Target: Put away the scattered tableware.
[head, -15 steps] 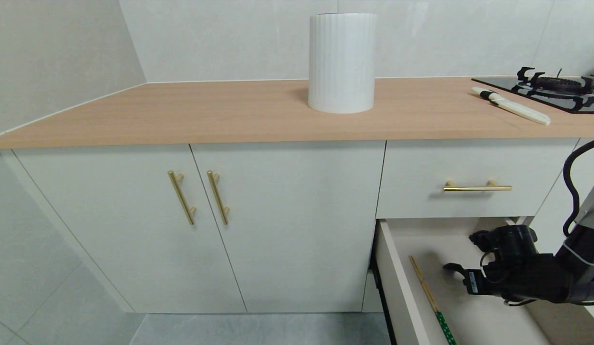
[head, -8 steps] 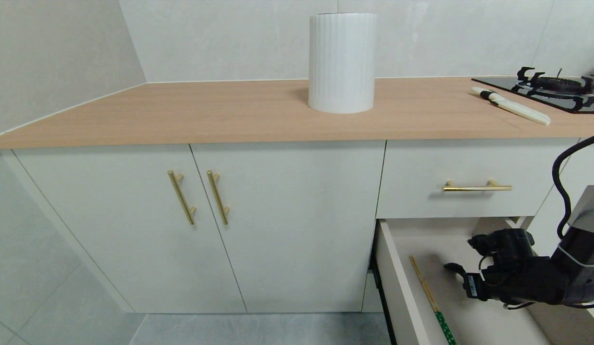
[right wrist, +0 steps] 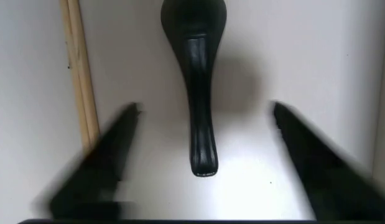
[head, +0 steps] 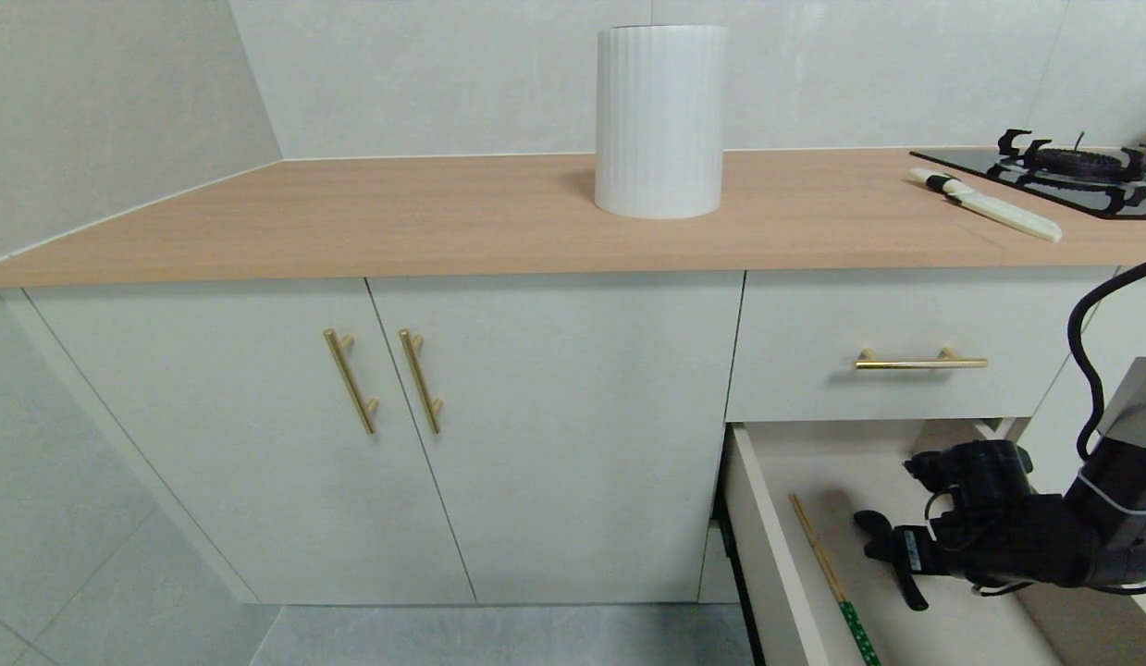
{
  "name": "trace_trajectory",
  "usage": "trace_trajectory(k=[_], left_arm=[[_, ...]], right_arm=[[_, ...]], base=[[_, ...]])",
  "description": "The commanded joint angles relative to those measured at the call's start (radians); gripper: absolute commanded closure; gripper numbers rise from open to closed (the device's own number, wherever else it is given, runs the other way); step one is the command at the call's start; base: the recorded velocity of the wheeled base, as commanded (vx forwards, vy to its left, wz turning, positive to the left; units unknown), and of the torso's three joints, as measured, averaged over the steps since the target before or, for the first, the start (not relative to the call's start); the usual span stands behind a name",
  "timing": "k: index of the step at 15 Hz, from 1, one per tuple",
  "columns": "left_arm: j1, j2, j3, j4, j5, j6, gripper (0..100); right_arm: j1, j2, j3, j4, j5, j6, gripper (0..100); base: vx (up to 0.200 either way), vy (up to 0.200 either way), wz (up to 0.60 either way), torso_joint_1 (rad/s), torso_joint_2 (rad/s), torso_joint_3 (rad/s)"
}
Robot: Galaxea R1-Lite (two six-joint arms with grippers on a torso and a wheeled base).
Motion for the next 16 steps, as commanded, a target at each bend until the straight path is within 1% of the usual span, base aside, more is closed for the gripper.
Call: trace_trajectory(k=[1, 3, 5, 9, 11, 13, 14, 16], left_arm=[[0.0, 0.0, 0.0, 0.001, 0.001, 0.0, 0], [0.0, 0.0, 0.0, -0.001, 0.001, 0.0, 0], [0.0, 0.0, 0.0, -0.001, 0.001, 0.0, 0], [0.0, 0.0, 0.0, 0.001, 0.001, 0.0, 0], [0.0, 0.002, 0.0, 0.001, 0.001, 0.0, 0], [0.0, 0.0, 0.0, -0.001, 0.001, 0.0, 0], [0.0, 0.0, 0.0, -0.001, 0.001, 0.0, 0], [0.0, 0.0, 0.0, -0.001, 0.001, 0.0, 0]], right_arm=[[0.0, -0.013, 0.0, 0.0, 0.0, 0.0, 0], [-0.002, -0.109, 0.017, -0.013, -0.019, 0.002, 0], [-0.002, -0.267, 0.051, -0.011, -0.026, 0.016, 0], [-0.012, -0.407, 0.083, 0.007, -0.025, 0.012, 0], [-0.011, -0.518, 0.084, 0.112, -0.022, 0.011, 0], [-0.006, -0.64, 0.08, 0.225, 0.026, 0.011, 0], [0.002, -0.72, 0.075, 0.303, 0.061, 0.009, 0], [0.028, -0.827, 0.037, 0.486, 0.075, 0.009, 0]], base=[[0.0, 0.0, 0.0, 0.0, 0.0, 0.0], [0.0, 0.0, 0.0, 0.0, 0.0, 0.0], [0.0, 0.0, 0.0, 0.0, 0.0, 0.0], [0.0, 0.0, 0.0, 0.0, 0.0, 0.0], [0.0, 0.0, 0.0, 0.0, 0.0, 0.0], [0.0, 0.0, 0.0, 0.0, 0.0, 0.0], [0.0, 0.0, 0.0, 0.0, 0.0, 0.0], [0.0, 0.0, 0.0, 0.0, 0.0, 0.0]])
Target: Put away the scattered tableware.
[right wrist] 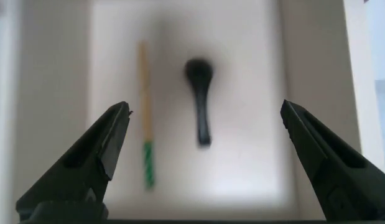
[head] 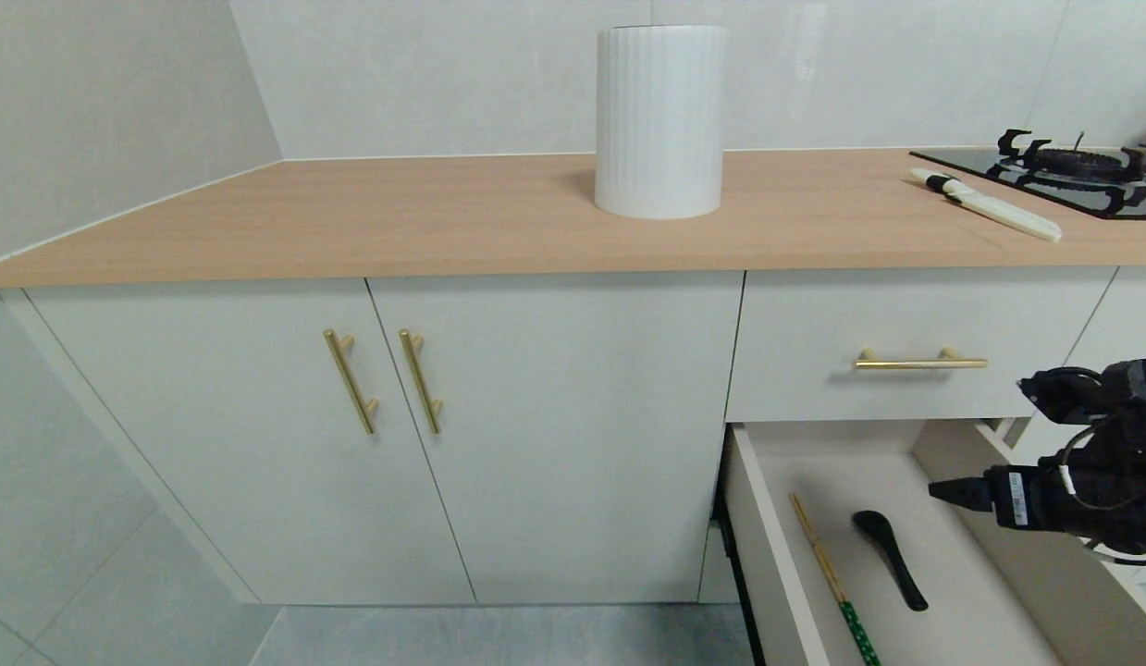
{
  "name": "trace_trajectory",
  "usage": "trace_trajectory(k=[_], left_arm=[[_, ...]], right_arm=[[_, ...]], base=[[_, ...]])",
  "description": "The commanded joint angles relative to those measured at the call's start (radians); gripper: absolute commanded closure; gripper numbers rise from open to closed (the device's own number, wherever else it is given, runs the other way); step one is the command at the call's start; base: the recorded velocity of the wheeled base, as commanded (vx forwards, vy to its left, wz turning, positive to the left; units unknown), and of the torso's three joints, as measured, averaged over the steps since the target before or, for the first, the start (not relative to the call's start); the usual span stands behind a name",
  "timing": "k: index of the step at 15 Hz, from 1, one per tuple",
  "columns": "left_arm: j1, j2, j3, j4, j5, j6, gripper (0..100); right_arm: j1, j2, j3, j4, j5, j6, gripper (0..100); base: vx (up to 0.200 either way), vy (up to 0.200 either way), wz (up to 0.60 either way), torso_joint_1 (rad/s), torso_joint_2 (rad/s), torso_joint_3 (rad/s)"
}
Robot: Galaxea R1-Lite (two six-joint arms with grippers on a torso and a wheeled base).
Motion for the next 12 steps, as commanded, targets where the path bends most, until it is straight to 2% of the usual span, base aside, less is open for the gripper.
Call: trace_trajectory(k=[1, 6, 10, 12], left_arm=[[0.0, 0.0, 0.0, -0.001, 0.001, 0.0, 0], [0.0, 0.0, 0.0, -0.001, 0.001, 0.0, 0], [0.0, 0.0, 0.0, -0.001, 0.001, 0.0, 0], [0.0, 0.0, 0.0, 0.001, 0.001, 0.0, 0]], right_arm=[[0.046, -0.212, -0.067, 0.203, 0.024, -0.001, 0], [0.125, -0.299, -0.155, 0.526, 0.024, -0.001, 0], [0.191, -0.298, -0.182, 0.688, 0.023, -0.001, 0], [0.223, -0.301, -0.182, 0.728, 0.023, 0.004, 0]], base=[[0.0, 0.0, 0.0, 0.0, 0.0, 0.0], [0.0, 0.0, 0.0, 0.0, 0.0, 0.0], [0.0, 0.0, 0.0, 0.0, 0.0, 0.0], [0.0, 0.0, 0.0, 0.0, 0.0, 0.0]])
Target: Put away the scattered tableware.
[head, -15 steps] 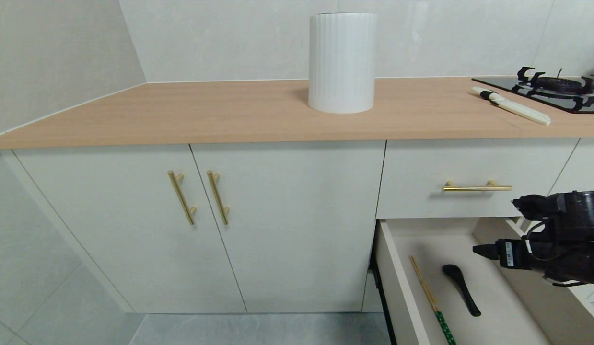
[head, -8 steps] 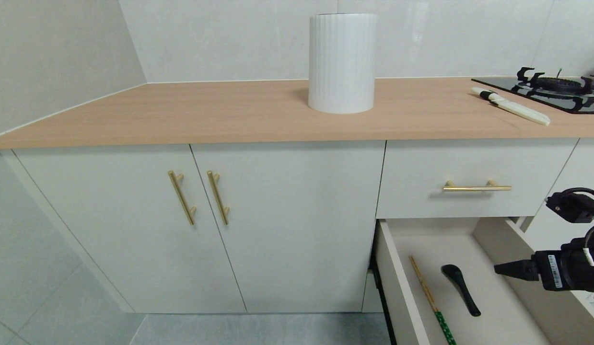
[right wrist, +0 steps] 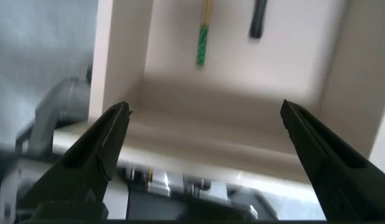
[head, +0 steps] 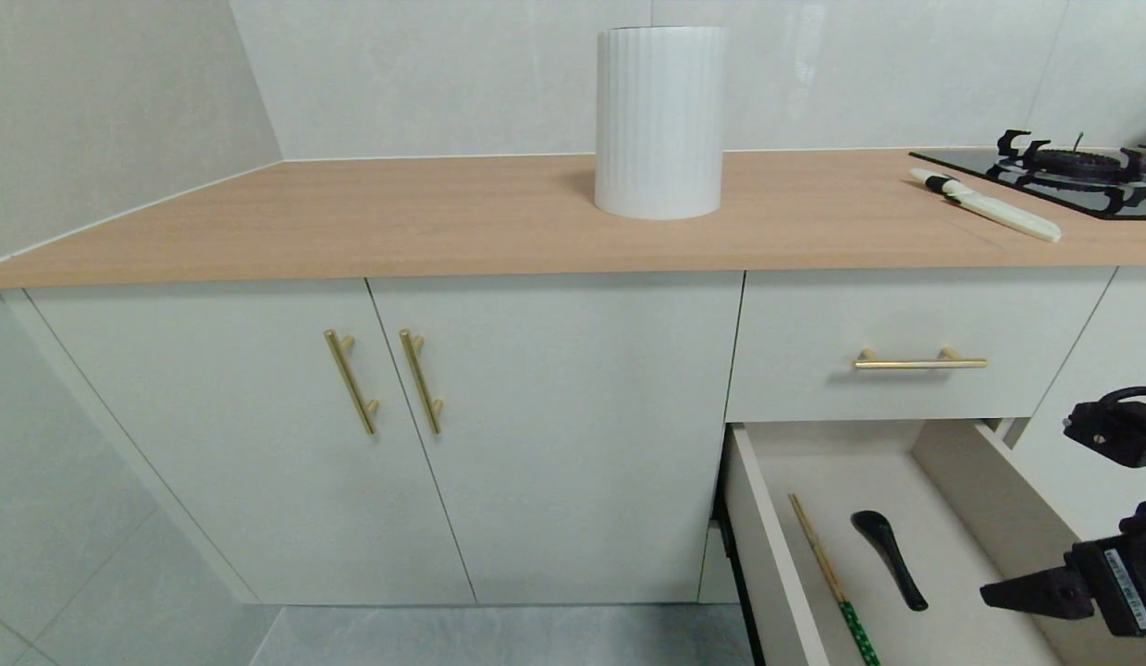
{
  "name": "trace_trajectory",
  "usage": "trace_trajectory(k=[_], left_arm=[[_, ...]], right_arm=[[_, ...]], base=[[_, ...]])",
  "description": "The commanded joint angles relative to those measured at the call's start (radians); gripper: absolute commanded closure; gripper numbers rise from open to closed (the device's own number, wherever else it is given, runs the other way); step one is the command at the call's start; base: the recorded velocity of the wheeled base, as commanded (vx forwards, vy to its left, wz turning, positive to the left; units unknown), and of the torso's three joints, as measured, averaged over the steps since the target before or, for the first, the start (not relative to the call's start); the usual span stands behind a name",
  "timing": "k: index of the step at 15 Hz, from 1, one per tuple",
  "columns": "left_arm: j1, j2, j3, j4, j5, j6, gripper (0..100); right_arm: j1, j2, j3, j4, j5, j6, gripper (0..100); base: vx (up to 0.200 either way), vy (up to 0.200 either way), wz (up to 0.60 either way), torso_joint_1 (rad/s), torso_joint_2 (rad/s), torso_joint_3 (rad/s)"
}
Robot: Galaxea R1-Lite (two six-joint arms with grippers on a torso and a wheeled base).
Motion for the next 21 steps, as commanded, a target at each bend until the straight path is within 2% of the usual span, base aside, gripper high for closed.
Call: trace_trajectory(k=[1, 7, 12, 18, 21], left_arm=[[0.0, 0.0, 0.0, -0.001, 0.0, 0.0, 0], [0.0, 0.0, 0.0, -0.001, 0.0, 0.0, 0], [0.0, 0.0, 0.0, -0.001, 0.0, 0.0, 0], [0.0, 0.0, 0.0, -0.001, 0.0, 0.0, 0], [0.0, 0.0, 0.0, 0.0, 0.0, 0.0, 0]], right_arm=[[0.024, 0.0, -0.003, 0.039, 0.0, 0.001, 0], [0.127, 0.005, -0.043, 0.231, 0.005, 0.005, 0], [0.145, 0.042, -0.042, 0.323, 0.022, 0.005, 0], [0.153, 0.167, -0.06, 0.429, 0.108, 0.005, 0], [0.171, 0.23, -0.092, 0.538, 0.108, 0.005, 0]], base=[[0.0, 0.0, 0.0, 0.0, 0.0, 0.0], [0.0, 0.0, 0.0, 0.0, 0.0, 0.0], [0.0, 0.0, 0.0, 0.0, 0.0, 0.0], [0.0, 0.0, 0.0, 0.0, 0.0, 0.0], [0.0, 0.0, 0.0, 0.0, 0.0, 0.0]])
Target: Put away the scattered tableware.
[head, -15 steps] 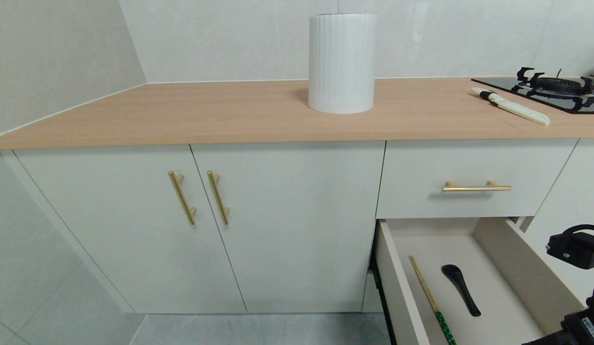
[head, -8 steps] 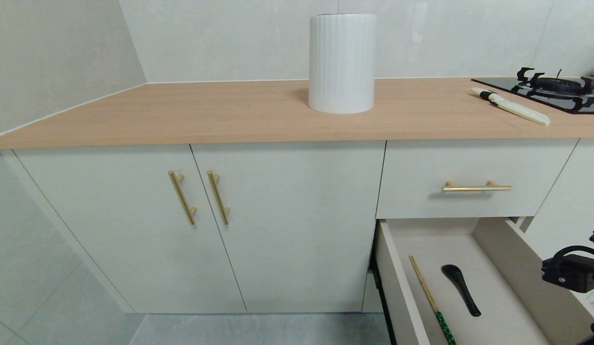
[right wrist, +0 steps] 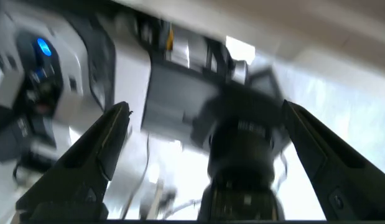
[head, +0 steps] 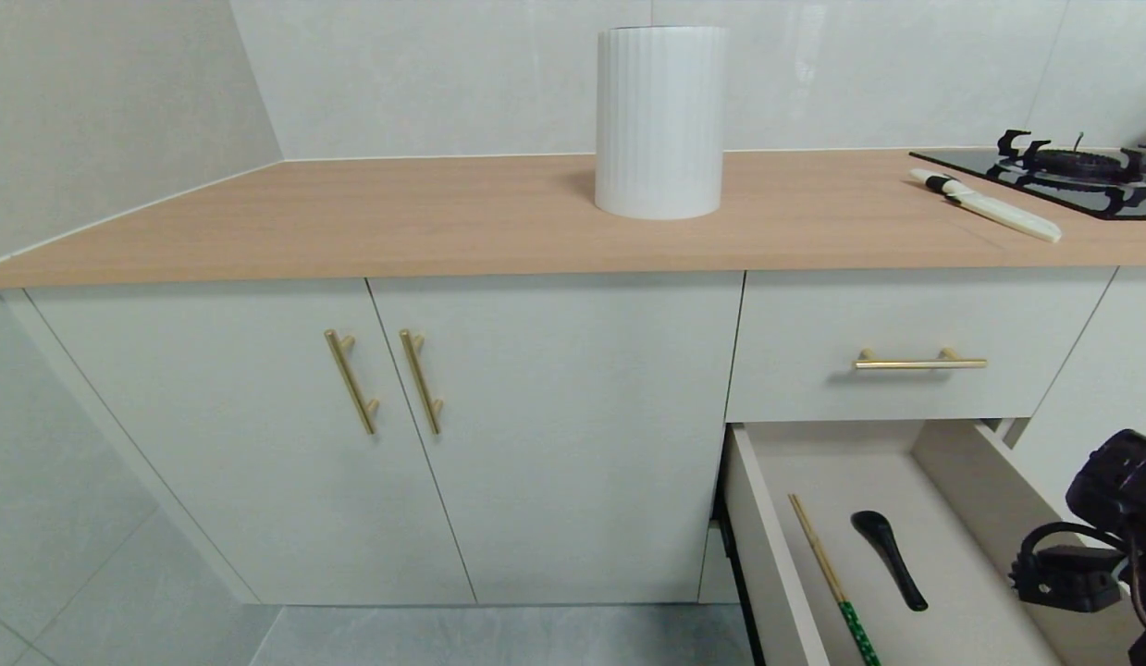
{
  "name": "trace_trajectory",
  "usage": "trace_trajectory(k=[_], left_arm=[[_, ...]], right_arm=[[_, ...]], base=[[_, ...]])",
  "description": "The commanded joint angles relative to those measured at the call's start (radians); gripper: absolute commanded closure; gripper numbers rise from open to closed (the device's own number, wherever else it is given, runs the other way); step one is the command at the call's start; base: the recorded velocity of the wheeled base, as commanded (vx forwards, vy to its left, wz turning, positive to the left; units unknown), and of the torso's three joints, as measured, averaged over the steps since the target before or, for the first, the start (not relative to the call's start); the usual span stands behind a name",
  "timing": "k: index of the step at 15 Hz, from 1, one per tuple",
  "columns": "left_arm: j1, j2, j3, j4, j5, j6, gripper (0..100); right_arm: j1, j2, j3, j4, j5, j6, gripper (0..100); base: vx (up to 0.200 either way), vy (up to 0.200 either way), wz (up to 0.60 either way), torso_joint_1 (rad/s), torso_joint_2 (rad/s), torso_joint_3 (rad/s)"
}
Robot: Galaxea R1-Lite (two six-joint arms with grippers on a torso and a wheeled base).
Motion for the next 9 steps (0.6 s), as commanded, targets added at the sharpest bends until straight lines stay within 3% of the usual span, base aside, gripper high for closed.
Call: trace_trajectory(k=[1, 2, 9], left_arm=[[0.0, 0.0, 0.0, 0.0, 0.0, -0.001, 0], [0.0, 0.0, 0.0, -0.001, 0.0, -0.001, 0], [0.0, 0.002, 0.0, 0.0, 0.0, -0.001, 0]], right_arm=[[0.012, 0.078, -0.041, 0.07, 0.001, 0.0, 0], [0.012, 0.122, -0.055, 0.119, 0.0, -0.002, 0], [0.012, 0.257, -0.044, 0.119, -0.005, 0.0, 0]], base=[[0.0, 0.0, 0.0, 0.0, 0.0, 0.0], [0.0, 0.0, 0.0, 0.0, 0.0, 0.0], [0.0, 0.0, 0.0, 0.0, 0.0, 0.0]])
